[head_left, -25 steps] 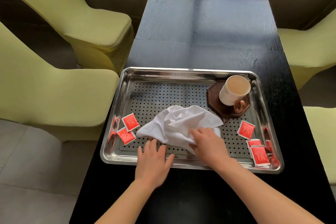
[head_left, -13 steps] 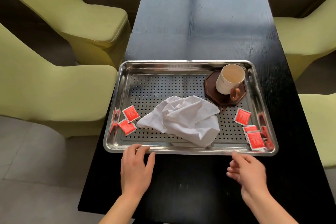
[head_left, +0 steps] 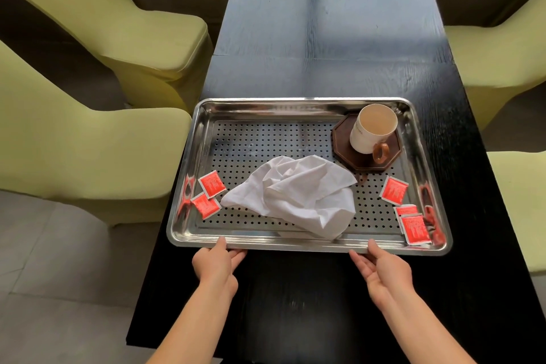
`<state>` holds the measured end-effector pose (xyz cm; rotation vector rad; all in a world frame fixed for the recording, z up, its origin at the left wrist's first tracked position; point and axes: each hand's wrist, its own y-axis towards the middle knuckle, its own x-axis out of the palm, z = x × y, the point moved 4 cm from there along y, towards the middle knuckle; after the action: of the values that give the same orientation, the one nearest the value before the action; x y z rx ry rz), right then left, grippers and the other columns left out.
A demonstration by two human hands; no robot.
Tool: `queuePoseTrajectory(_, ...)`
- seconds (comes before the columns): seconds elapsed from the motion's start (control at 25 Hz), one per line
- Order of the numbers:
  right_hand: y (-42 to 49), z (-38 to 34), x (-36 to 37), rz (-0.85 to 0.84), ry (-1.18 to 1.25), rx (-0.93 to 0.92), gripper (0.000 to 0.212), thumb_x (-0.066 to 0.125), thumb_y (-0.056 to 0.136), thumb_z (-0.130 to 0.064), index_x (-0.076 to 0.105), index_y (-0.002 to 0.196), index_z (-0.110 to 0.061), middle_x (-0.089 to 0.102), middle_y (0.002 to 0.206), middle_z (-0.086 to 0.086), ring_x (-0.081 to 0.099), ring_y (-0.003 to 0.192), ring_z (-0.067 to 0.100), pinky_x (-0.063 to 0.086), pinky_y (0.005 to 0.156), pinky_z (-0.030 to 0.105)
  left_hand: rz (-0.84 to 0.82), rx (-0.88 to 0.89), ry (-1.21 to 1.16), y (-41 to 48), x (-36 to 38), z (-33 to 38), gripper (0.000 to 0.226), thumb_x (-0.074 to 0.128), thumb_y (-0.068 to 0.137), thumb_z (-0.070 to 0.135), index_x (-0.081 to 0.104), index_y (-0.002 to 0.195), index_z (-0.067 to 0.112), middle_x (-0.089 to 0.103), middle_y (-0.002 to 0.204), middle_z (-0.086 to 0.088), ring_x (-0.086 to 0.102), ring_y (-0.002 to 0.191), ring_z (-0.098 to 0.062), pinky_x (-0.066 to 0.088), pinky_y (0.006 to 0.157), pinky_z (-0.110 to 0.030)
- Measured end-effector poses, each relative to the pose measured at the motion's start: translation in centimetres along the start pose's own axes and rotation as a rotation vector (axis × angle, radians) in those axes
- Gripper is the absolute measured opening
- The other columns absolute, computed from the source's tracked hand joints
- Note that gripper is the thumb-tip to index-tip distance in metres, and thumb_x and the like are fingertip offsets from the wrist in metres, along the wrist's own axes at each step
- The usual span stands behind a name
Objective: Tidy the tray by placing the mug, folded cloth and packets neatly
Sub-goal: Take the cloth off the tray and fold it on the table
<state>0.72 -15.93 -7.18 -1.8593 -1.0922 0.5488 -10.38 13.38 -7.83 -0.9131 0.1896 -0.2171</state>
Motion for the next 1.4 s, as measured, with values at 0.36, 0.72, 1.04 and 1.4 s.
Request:
queuePoseTrajectory(0.36,1.7,-3.0,3.9,0.007,0.024,-0.092,0.01,0.063,0.094,-0.002,0.054,0.094,0.001,0.06,0.103,0.019,0.069,0.085,0.035,0.063,0.056,0.035,-0.129,0.067,0.026,1.7,4.4,2.7,0.008,0.051,0.102,0.009,0.057,0.1,0.003,0.07,0.098,-0.02,0.074,0.077,-0.034,0.059,0.074,-0.043)
queuePoseTrajectory(0.72,5.1,-6.9,9.3,0.019,0.044,-0.101,0.01,0.065,0.093,-0.002,0.055,0.092,0.001,0.062,0.102,0.019,0.07,0.087,0.035,0.063,0.055,0.034,-0.157,0.075,0.04,4.4,11.4,6.2,0.009,0.053,0.101,0.009,0.054,0.092,0.008,0.068,0.095,-0.017,0.074,0.071,-0.029,0.059,0.076,-0.043)
queuePoseTrajectory(1.04,7.0,-8.6,11.8,0.042,0.023,-0.116,0.012,0.066,0.093,-0.004,0.056,0.093,0.001,0.061,0.103,0.018,0.072,0.084,0.033,0.063,0.055,0.032,-0.178,0.062,0.03,6.4,14.6,7.5,0.006,0.053,0.101,0.008,0.054,0.096,0.006,0.068,0.098,-0.018,0.073,0.075,-0.032,0.058,0.077,-0.043)
queuePoseTrajectory(1.4,8.1,-10.0,13.5,0.008,0.015,-0.127,0.013,0.066,0.093,-0.006,0.056,0.095,0.001,0.061,0.106,0.019,0.072,0.088,0.034,0.061,0.052,0.029,-0.196,0.07,0.007,7.0,16.6,8.4,0.005,0.053,0.101,0.008,0.055,0.097,0.007,0.067,0.101,-0.018,0.072,0.08,-0.033,0.058,0.077,-0.043)
